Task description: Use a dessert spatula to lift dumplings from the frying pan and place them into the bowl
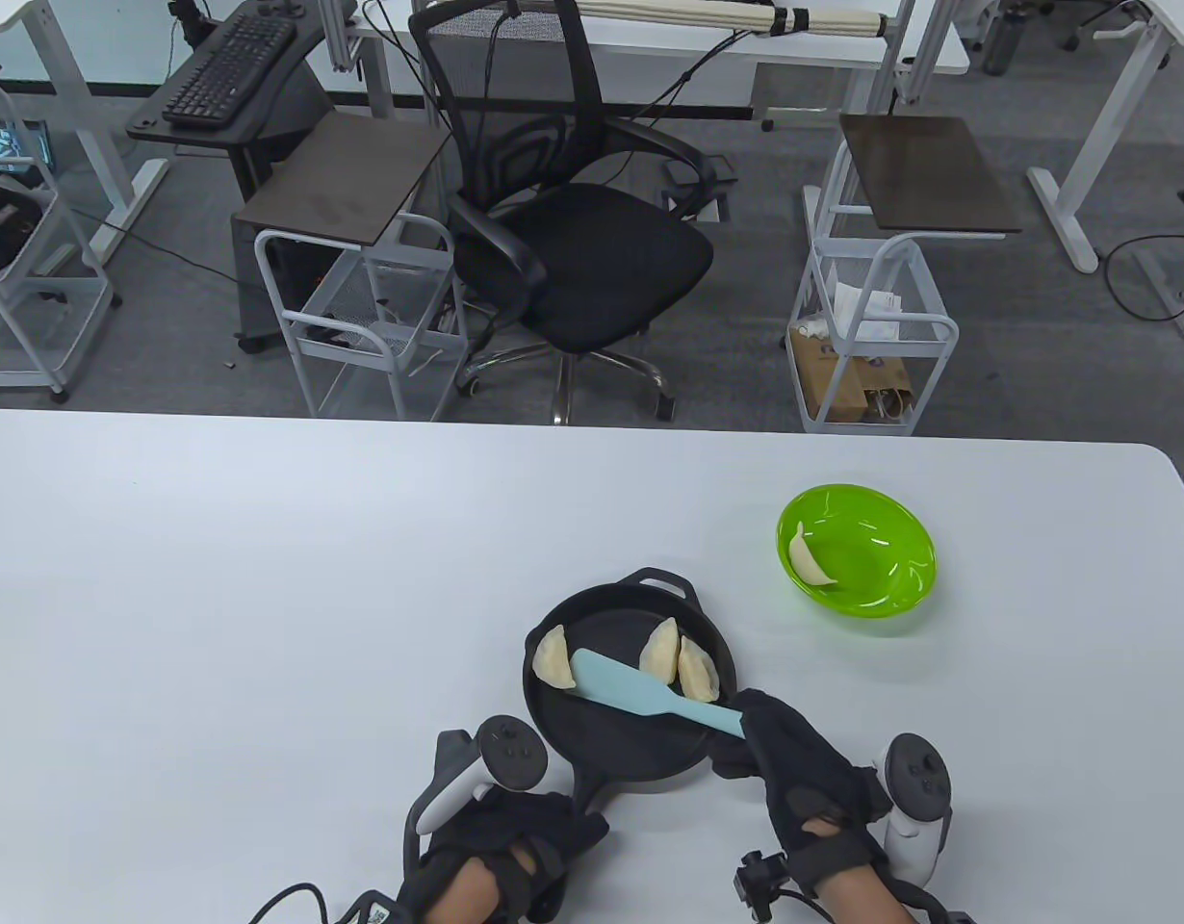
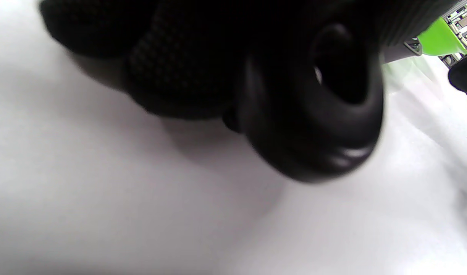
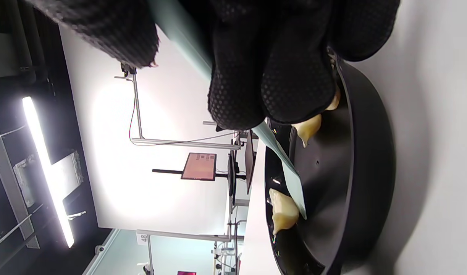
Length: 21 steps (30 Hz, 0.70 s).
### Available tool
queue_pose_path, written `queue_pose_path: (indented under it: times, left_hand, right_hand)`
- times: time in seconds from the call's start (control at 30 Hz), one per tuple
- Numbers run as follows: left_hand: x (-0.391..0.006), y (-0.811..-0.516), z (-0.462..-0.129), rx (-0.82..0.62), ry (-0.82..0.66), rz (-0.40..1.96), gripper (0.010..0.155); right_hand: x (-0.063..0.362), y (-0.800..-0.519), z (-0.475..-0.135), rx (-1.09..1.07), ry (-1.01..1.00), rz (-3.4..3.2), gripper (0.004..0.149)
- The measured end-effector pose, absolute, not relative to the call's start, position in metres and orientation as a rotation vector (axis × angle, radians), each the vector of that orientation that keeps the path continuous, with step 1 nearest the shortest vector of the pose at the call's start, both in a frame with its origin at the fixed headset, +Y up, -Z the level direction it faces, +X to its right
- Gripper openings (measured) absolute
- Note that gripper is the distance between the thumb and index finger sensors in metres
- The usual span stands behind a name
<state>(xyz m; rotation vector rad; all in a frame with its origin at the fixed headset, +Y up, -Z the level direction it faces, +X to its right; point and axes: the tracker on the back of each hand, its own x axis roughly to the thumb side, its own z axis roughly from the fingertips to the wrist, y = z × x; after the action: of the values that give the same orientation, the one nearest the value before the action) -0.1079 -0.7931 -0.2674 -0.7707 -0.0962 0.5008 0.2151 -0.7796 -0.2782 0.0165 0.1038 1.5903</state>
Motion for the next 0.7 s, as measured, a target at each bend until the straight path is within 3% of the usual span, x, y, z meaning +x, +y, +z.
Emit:
queue_pose_path:
  times: [0.3, 0.7]
  left_hand:
    - [-0.108, -0.793, -0.268, -0.771, -0.095, 0.499, 0.061]
    - [-0.108, -0.793, -0.269, -0.773, -0.09, 0.503, 0.061]
  right_hand:
    - [0.201, -0.788, -0.28, 0.077, 0.314, 1.67, 0.059]
    - [0.194, -0.794, -0.28, 0.046, 0.41, 1.835, 0.057]
